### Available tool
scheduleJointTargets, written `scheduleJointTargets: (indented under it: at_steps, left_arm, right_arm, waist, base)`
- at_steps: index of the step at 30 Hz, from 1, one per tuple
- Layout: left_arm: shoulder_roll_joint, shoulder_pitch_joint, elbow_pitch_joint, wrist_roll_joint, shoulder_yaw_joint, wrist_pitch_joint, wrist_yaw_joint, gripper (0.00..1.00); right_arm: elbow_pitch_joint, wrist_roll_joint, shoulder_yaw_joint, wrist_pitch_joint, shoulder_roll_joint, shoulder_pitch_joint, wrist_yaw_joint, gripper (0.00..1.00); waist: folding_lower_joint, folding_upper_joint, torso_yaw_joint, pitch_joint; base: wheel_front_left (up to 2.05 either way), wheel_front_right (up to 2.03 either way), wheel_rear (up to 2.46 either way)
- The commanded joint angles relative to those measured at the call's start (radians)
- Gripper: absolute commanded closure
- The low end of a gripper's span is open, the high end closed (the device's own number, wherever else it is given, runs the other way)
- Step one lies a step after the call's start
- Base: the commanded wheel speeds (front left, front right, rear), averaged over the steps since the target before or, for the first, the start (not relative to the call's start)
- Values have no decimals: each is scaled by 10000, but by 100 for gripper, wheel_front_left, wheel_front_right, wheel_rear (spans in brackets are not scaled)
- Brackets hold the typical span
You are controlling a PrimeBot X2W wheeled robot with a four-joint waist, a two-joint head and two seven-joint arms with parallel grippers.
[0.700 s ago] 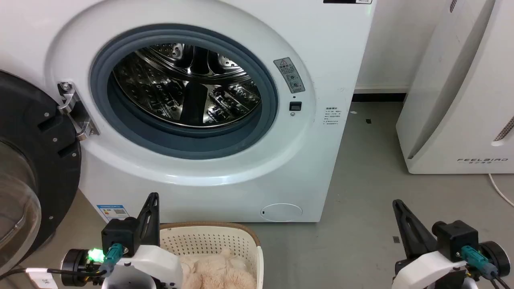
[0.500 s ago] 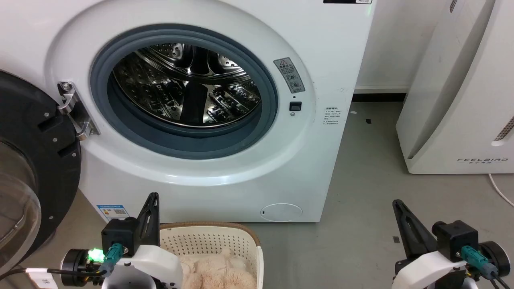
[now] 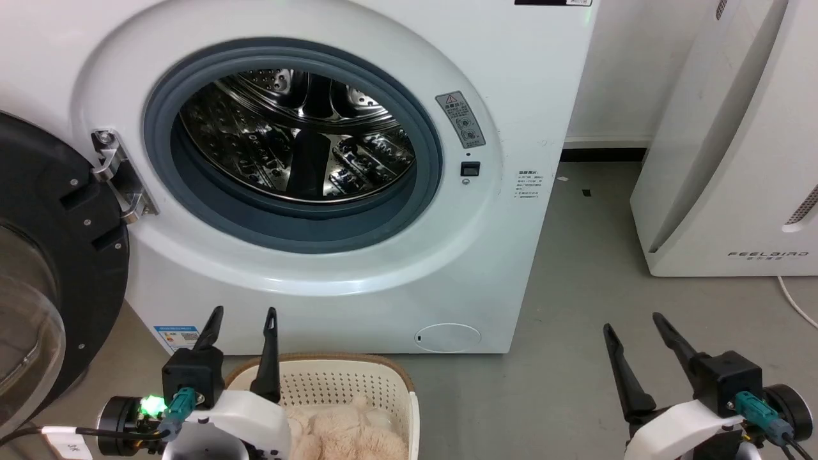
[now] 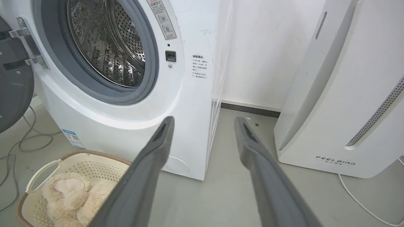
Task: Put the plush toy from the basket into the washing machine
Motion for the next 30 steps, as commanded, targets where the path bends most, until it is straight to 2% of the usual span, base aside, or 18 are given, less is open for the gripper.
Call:
scheduleJointTargets:
  at_steps: [1,15,30]
  left_arm:
    - [0,-19,33,-26,-31,-65,65,0]
    - [25,-322,418,-56,-193,-357,221,0]
    - [182,-1391,2323,-35,-539,-670,32,0]
  right_arm:
    - [2,53,-59,-64,0,-10,0,0]
    - [-48,465,-284,-356,-1,-113,-1,0]
    - [-68,805,-431,-666,-1,-410,-2,0]
  waist:
    - [0,0,-1,9]
    - [0,0,-18,215]
    - [0,0,-101,804]
  base:
    - [0,0,0]
    - [0,0,0]
    - [0,0,0]
